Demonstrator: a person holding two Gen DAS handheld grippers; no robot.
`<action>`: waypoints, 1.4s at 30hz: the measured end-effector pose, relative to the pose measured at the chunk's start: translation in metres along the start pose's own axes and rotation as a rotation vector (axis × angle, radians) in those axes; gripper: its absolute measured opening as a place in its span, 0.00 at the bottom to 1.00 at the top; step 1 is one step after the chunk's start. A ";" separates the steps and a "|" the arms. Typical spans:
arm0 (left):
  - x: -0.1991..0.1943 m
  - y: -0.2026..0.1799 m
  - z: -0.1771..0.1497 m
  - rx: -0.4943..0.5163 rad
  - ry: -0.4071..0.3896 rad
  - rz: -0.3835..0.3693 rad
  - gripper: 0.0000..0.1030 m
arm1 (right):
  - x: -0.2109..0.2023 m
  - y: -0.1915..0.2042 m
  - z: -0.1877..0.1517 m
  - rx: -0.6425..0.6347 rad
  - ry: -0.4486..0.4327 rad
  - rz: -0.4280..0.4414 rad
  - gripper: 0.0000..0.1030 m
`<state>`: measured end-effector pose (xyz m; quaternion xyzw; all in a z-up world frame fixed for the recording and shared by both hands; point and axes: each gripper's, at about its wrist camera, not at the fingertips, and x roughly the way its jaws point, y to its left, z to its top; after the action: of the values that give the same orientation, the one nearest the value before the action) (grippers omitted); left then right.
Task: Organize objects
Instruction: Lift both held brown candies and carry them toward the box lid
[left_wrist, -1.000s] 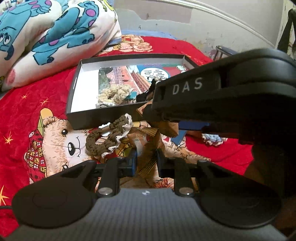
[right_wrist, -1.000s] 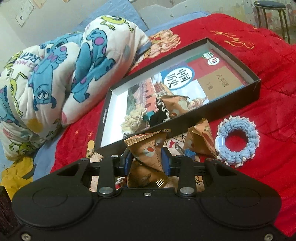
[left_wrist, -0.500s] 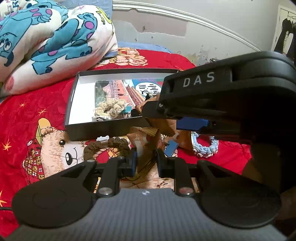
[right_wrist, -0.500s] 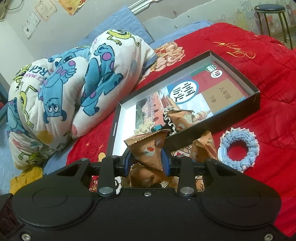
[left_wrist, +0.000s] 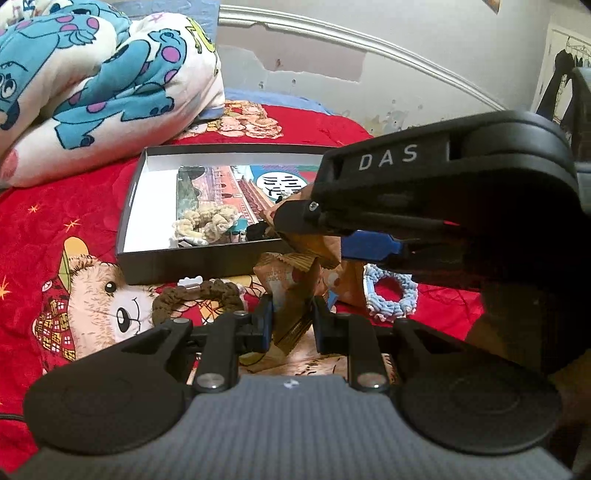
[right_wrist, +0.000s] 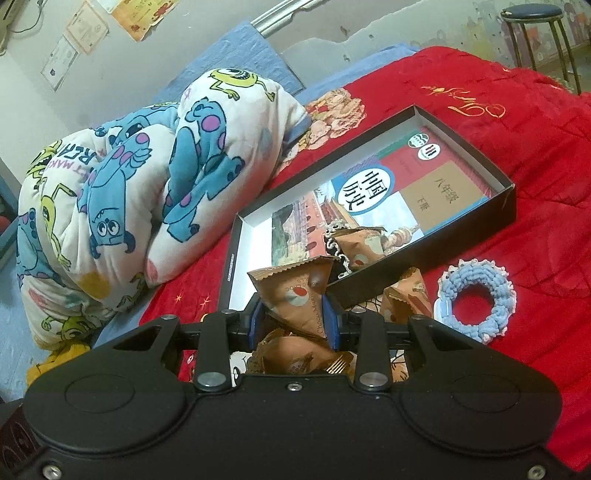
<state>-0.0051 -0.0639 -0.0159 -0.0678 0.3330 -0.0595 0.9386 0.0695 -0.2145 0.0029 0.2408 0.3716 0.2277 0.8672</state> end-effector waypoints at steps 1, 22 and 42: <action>0.000 0.000 0.000 0.000 0.001 -0.003 0.25 | 0.000 0.000 0.000 0.002 0.001 0.003 0.32; -0.014 -0.009 0.002 0.019 -0.061 -0.059 0.24 | -0.018 -0.015 0.015 0.018 -0.053 -0.027 0.31; -0.017 0.003 0.013 -0.023 -0.100 0.002 0.25 | -0.022 -0.010 0.033 0.024 -0.144 0.071 0.31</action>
<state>-0.0095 -0.0574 0.0044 -0.0810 0.2864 -0.0515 0.9533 0.0831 -0.2431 0.0293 0.2800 0.3022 0.2361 0.8801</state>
